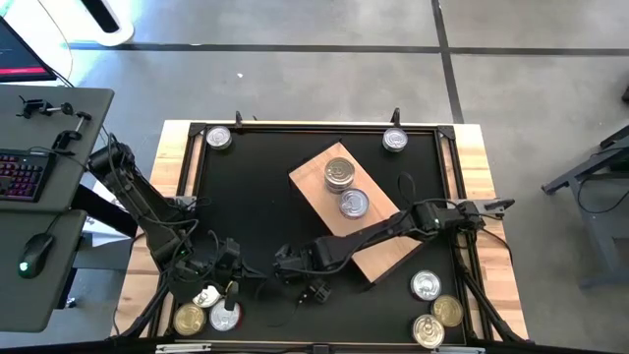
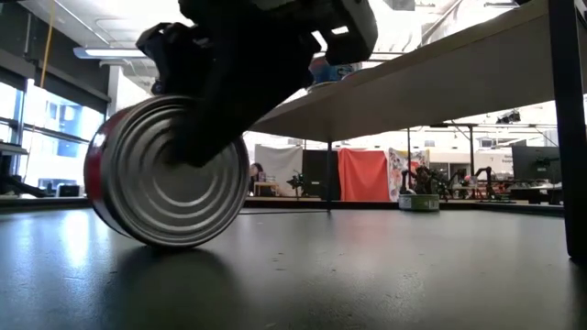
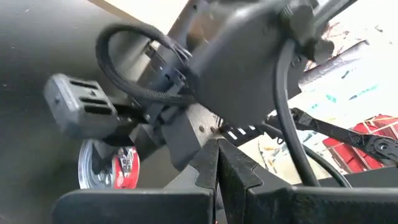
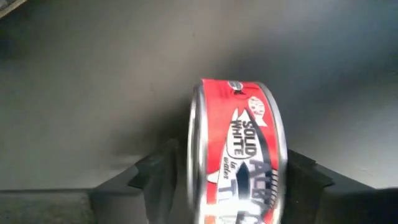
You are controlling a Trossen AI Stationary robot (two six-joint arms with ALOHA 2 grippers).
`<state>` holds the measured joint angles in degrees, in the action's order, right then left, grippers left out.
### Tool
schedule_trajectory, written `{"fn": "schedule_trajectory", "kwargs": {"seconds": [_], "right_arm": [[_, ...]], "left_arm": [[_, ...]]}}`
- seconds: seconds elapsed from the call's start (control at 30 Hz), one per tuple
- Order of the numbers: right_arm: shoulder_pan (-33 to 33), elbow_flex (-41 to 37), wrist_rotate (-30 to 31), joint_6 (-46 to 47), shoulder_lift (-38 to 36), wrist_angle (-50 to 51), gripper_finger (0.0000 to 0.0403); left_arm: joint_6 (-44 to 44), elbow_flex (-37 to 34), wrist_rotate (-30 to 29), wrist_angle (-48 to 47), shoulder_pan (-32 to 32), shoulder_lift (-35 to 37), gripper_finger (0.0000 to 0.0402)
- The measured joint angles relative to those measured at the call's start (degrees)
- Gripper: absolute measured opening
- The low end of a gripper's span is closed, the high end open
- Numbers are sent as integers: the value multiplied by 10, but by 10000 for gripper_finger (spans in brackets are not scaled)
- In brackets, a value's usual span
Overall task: Stack canned seafood by type on shelf
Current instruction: Stack the red tuna can on top of the red tuna can on the shelf
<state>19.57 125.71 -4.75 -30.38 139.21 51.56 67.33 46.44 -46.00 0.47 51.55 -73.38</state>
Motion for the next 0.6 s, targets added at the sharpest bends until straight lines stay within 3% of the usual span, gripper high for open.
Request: {"fn": "schedule_trajectory", "kwargs": {"seconds": [0.17, 0.27, 0.37, 0.6], "right_arm": [[9, 0, 2, 10, 4, -4, 205], [13, 0, 35, 25, 1, -8, 179], [12, 7, 54, 67, -10, 4, 121], [12, 91, 85, 173, -50, 90, 117]], "left_arm": [[-1, 0, 0, 1, 1, 0, 0], [-25, 0, 0, 15, 8, 4, 0], [-80, 0, 1, 54, 20, 26, 0], [-230, 0, -25, 85, 38, 103, 0]]}}
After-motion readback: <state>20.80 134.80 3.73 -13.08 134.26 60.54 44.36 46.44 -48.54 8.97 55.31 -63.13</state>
